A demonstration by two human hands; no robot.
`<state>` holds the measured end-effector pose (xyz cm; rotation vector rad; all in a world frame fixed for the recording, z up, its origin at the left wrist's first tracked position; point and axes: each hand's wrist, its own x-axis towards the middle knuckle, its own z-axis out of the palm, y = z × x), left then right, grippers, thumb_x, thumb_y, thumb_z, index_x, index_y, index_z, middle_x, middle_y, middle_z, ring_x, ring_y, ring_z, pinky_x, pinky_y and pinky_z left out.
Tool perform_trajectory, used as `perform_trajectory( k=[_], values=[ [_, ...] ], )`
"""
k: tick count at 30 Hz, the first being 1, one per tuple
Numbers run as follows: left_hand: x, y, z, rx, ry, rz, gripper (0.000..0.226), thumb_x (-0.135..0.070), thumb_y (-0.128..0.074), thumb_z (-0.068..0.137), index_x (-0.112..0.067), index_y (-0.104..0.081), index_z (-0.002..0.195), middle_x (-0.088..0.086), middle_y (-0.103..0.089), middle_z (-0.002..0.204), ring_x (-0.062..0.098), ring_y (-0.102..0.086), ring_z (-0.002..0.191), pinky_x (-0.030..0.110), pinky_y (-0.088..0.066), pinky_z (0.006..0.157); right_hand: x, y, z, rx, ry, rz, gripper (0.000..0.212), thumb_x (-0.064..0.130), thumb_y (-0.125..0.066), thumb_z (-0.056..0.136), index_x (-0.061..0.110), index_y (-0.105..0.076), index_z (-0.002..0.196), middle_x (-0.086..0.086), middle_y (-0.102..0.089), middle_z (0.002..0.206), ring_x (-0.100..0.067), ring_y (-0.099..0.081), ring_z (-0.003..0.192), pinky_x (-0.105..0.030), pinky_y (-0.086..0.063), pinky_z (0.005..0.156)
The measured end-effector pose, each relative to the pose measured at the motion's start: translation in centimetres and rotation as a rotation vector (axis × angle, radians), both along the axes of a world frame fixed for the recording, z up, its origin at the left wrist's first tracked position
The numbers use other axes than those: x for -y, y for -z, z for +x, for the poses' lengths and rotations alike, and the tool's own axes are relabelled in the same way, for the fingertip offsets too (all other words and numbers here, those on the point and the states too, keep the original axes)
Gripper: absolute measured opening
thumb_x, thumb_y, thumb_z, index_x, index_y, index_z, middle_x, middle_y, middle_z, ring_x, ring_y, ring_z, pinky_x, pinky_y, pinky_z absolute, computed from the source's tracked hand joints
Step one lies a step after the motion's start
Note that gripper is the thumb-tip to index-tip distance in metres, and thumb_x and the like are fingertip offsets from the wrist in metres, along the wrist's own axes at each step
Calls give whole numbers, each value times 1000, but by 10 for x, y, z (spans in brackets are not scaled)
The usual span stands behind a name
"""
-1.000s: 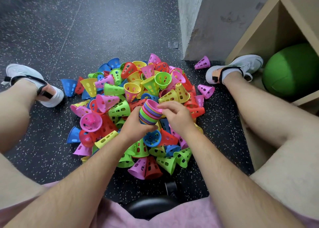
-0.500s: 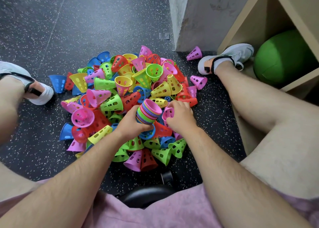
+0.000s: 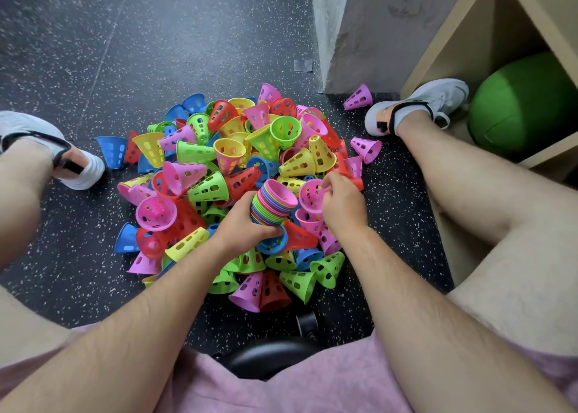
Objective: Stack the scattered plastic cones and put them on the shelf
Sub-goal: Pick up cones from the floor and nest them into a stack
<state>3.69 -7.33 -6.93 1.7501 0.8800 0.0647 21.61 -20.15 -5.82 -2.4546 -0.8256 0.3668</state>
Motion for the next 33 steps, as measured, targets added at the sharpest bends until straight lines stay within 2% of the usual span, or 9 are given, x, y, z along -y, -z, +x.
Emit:
perform_trajectory(
  k=[4,6,9,12,16,19,24,29,33],
  values=[
    [-2,-2,-1,9,-22,-8,68,-17,-93,73,-24,-51,126,-2,-66,106,9,-68,92,20,-53,72,-10,-24,7,-146,176,200,28,2,-46,94,15,-68,106,2,-63,107,-13,-57,95,-20,-39,75],
    [-4,-3,-2,8,-32,-5,68,-18,-92,73,-23,-51,126,-1,-66,106,10,-68,91,21,-54,73,-15,-37,9,-232,241,283,29,6,-47,95,18,-68,113,6,-63,106,-4,-58,88,-14,-41,71],
    [-6,-3,-1,11,-39,-5,70,-20,-93,72,-24,-50,127,0,-66,107,12,-69,93,25,-56,75,-22,-48,8,-324,200,351,28,11,-51,95,23,-67,115,16,-62,97,7,-55,71,-4,-41,56],
    [-6,-3,-2,14,-39,-4,70,-20,-93,71,-25,-50,126,0,-66,106,13,-69,93,28,-57,78,-26,-53,2,-396,107,365,28,12,-52,95,24,-68,114,14,-64,96,3,-55,67,-11,-44,53],
    [-4,-6,-1,22,-33,10,68,-18,-92,72,-25,-50,125,0,-65,106,12,-69,92,21,-55,73,-28,-43,-7,-414,-97,178,35,24,-53,96,29,-64,129,12,-65,117,-7,-60,103,-24,-51,85],
    [-2,-8,1,27,-27,15,68,-17,-92,72,-26,-50,125,-1,-65,105,11,-68,90,19,-54,70,-25,-31,-16,-399,-226,20,34,31,-51,96,36,-67,126,7,-64,129,-9,-56,118,-33,-46,103],
    [-2,-9,1,27,-39,13,67,-13,-91,72,-22,-51,125,-2,-64,102,5,-66,84,16,-51,67,-15,-26,-11,-329,-187,29,34,22,-49,100,26,-62,131,7,-64,129,-12,-56,117,-37,-47,103],
    [-1,-7,1,17,-22,6,67,-17,-92,73,-24,-51,126,-1,-65,106,10,-67,91,17,-51,69,-1,-15,-5,-220,-322,-418,44,17,-52,86,37,-66,123,-10,-50,128,-33,-48,121,-45,-40,109],
    [0,-7,-1,11,-23,5,68,-17,-92,73,-25,-51,126,-2,-65,107,8,-67,92,14,-50,68,2,-1,-12,-163,-334,-491,41,26,-54,89,48,-64,121,-5,-51,121,-34,-41,122,-44,-38,108]
  ],
)
